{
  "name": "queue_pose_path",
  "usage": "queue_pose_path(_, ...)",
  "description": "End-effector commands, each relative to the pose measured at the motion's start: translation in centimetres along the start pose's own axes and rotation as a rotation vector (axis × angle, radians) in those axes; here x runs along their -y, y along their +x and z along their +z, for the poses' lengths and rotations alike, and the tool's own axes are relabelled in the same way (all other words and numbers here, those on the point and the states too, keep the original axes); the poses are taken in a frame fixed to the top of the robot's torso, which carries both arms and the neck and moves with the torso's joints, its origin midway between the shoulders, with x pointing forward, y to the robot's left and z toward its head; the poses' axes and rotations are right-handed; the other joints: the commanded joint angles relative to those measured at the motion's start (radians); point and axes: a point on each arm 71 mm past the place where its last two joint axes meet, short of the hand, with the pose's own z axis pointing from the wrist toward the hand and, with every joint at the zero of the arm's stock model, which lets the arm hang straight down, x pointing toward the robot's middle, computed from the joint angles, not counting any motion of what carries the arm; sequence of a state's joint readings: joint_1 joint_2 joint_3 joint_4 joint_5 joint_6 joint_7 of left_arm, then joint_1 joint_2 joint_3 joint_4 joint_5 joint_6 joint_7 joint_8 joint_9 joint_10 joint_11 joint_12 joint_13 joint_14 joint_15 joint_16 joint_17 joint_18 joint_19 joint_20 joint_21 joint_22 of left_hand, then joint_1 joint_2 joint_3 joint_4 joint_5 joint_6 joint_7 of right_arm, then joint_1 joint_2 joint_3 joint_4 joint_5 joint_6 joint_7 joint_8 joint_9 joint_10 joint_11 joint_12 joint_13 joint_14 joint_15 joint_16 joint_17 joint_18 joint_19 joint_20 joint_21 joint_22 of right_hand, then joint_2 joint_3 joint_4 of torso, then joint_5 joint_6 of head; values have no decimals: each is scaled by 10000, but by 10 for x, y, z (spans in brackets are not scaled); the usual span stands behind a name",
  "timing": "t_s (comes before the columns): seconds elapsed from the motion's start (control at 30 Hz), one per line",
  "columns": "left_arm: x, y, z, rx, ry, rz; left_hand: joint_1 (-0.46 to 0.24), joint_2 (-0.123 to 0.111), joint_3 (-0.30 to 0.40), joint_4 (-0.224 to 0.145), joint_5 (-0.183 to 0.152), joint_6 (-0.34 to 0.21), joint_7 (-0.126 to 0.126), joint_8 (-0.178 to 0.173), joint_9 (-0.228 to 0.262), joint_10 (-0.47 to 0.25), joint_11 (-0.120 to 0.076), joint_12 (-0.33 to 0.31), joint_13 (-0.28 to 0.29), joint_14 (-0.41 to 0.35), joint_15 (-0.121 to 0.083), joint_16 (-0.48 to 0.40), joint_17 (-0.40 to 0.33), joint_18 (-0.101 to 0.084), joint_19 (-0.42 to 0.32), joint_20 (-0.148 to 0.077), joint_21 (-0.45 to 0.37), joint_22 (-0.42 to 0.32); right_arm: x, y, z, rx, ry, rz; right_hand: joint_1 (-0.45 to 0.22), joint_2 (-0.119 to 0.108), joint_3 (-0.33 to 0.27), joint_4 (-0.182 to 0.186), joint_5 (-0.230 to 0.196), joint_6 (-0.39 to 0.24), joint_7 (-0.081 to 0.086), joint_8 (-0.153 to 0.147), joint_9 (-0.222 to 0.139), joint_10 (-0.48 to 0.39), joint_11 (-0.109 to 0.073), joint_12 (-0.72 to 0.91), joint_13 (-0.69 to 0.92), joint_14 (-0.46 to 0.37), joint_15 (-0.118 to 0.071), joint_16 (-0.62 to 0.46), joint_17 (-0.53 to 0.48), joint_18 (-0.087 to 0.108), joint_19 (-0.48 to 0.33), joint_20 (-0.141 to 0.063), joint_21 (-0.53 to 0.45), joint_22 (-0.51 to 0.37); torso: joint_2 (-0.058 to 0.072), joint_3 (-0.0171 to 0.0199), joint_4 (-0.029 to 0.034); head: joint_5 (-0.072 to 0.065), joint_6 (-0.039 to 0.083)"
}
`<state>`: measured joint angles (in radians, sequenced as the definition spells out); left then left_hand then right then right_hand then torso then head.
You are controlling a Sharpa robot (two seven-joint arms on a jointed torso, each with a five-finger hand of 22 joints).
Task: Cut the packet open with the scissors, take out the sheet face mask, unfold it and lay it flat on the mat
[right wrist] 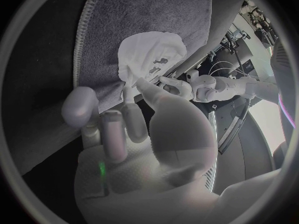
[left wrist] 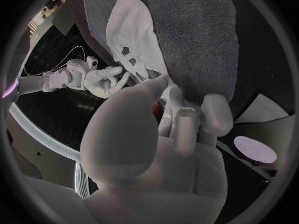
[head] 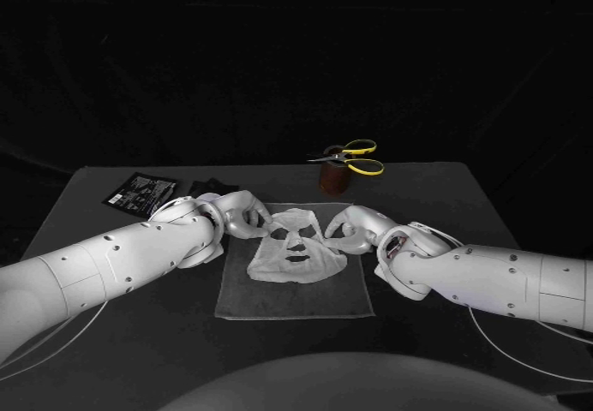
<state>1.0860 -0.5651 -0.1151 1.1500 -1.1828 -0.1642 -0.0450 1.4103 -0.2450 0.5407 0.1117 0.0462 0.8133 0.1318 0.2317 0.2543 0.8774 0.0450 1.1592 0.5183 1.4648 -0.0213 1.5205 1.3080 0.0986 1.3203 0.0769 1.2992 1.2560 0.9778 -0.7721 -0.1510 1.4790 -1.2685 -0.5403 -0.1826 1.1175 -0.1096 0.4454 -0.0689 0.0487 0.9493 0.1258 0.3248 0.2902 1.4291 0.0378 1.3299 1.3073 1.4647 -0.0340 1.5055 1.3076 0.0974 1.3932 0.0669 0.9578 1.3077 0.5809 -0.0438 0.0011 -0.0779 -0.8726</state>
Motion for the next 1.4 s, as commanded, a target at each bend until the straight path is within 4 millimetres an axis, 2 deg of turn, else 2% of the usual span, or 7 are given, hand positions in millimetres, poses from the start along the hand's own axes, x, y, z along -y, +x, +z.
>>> queue_pose_path(0.03,0,2,0,-105,-29,-23,48,41,-15,-33,23,21,72,-44,-6,-38,7,35,11,339,42,65,868,-82,19,31,38,26,1,2,3,-32,87,-173,129,-36,-38,20,35,-32,2,-70,-22,24,41,48,450,792,56,46,1365,60,-9,81,27,1231,3,4,-4,21,0)
queue_pose_path(0.3,0,2,0,-123,-33,-28,49,44,-15,-34,23,29,80,-45,-6,-40,14,44,17,346,48,69,884,-84,25,35,45,34,-2,3,9,98,1,-330,214,22,-7,26,35,13,-1,-82,-32,25,40,54,457,796,58,56,1382,61,-3,87,40,1234,-1,16,-5,53,0)
queue_pose_path(0.6,1,2,0,-158,-32,-35,51,53,-15,-33,23,45,91,-44,-7,-41,25,58,26,349,57,72,892,-85,25,41,48,36,-1,4,12,45,25,-487,317,65,18,29,33,146,-33,-55,-28,41,18,86,490,800,47,68,1401,62,4,88,62,1239,0,4,-15,49,0)
queue_pose_path(0.83,1,3,0,-174,-25,-41,53,55,-14,-33,23,49,92,-44,-7,-42,27,60,27,349,59,72,891,-86,27,43,49,38,0,5,15,17,90,-649,441,116,51,21,29,329,-95,4,-13,45,-31,93,500,801,11,74,1411,68,3,72,61,1239,2,4,1,36,0)
queue_pose_path(1.4,1,3,0,-178,-22,-84,65,71,-7,-38,23,78,102,-42,-9,-45,38,81,41,354,73,76,903,-88,31,54,56,45,-3,9,21,-85,97,-987,613,173,88,6,28,637,-225,140,31,81,-138,132,545,811,-72,101,1464,58,31,12,155,1260,2,8,-8,43,0)
